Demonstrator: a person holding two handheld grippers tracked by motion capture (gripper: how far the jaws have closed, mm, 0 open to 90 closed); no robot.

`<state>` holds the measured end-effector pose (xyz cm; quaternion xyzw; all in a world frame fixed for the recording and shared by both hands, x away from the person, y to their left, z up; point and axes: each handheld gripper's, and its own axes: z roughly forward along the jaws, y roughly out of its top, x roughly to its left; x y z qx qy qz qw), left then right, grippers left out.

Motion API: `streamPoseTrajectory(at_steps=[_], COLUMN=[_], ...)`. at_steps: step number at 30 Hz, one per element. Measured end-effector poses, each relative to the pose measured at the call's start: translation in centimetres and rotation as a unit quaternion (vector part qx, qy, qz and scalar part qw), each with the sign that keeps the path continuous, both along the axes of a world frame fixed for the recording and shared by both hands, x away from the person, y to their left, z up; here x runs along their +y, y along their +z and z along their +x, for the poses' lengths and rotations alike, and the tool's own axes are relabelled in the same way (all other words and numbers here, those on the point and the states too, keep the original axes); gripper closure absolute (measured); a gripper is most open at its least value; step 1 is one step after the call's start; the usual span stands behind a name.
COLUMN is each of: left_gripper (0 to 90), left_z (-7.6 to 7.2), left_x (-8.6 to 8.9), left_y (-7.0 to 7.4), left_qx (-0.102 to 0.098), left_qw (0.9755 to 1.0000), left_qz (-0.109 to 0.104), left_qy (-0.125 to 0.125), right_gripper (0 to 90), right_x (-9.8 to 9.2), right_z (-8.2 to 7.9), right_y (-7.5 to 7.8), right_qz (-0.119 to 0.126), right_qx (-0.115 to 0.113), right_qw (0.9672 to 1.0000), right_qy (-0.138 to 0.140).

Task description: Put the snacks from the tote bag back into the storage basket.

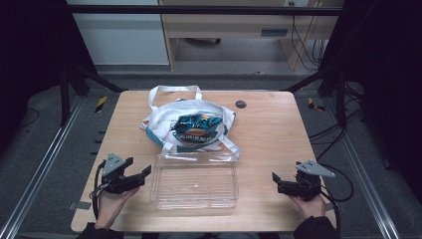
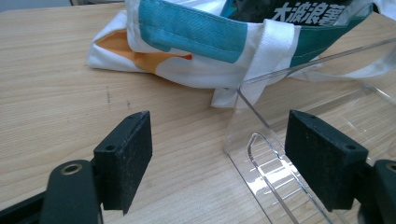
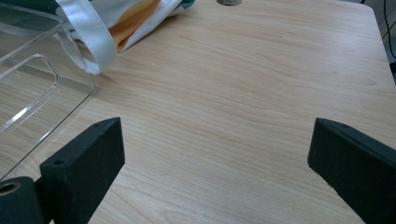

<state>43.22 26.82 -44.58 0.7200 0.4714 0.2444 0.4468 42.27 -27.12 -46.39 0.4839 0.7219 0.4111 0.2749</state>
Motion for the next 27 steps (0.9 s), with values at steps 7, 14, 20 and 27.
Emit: streamPoseTrajectory(at_steps=[7,14,20,27], left_gripper=[24.3,26.0,26.4,27.1], left_z=[-0.1,0.1,0.0,0.0], left_x=[0.2,-0.2,-0.6,-1.2], left_y=[0.3,0.7,1.1,1.7], left_qx=[0.003,0.004,-0.002,-0.007], left_qw=[0.9999,1.0000,1.0000,0.9998], left_qz=[-0.008,-0.004,-0.006,-0.011], left_qy=[0.006,-0.003,-0.007,-0.018], right_gripper=[4.2,4.2,4.2,4.2], right_x=[0.1,0.1,0.2,0.2], right_z=[0.0,0.0,0.1,0.1], right_y=[0.0,0.0,0.0,0.0], right_qz=[-0.003,-0.014,-0.014,-0.014], right_qx=[-0.001,-0.002,-0.001,0.000], right_qw=[1.0000,0.9999,0.9999,0.9999], right_qy=[0.001,0.000,0.000,0.002])
